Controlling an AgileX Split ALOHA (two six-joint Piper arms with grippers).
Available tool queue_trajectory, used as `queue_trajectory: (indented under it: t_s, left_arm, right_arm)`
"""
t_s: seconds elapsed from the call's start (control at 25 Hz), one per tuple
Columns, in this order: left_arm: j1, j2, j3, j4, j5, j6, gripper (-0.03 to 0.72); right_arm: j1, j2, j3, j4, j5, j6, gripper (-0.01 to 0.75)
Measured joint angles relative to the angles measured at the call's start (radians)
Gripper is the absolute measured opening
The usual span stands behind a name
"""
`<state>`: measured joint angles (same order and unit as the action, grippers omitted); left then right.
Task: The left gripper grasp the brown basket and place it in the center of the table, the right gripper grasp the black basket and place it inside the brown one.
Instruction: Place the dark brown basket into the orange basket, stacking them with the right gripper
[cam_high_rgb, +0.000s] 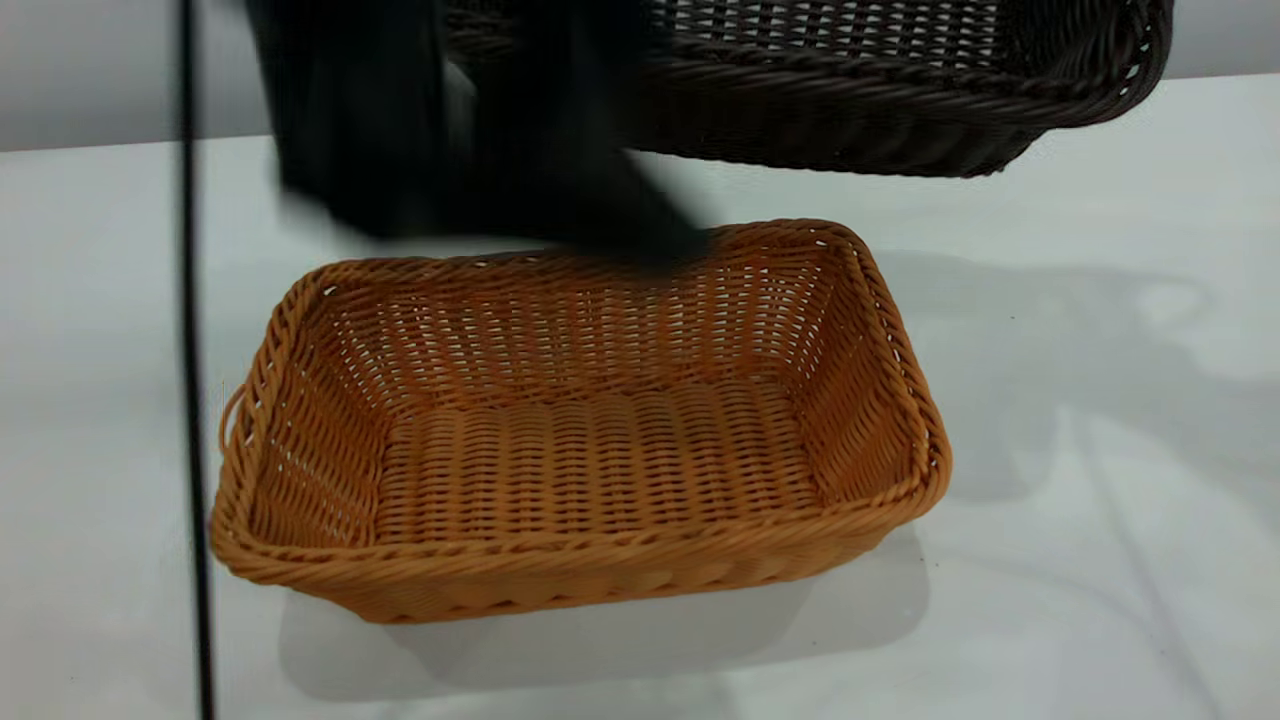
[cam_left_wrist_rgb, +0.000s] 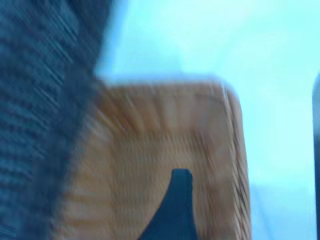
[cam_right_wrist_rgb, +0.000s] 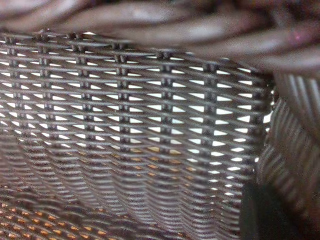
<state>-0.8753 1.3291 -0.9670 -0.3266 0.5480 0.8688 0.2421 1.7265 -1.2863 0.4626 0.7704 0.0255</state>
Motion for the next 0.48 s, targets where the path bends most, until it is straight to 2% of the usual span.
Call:
queue_trajectory:
  t_s: [0.24, 0.48]
  left_arm:
    - [0.001, -0.167, -0.152, 0.05, -0.015, -0.073, 0.657]
    - [0.003, -0.156, -0.226, 0.149, -0.035, -0.12, 0.657]
  right_arm:
    - [0.048, 0.018, -0.029, 0.042, 0.084, -0.073, 0.121]
    - [0.117, 0.086, -0.029, 0.159, 0.225, -0.206, 0.121]
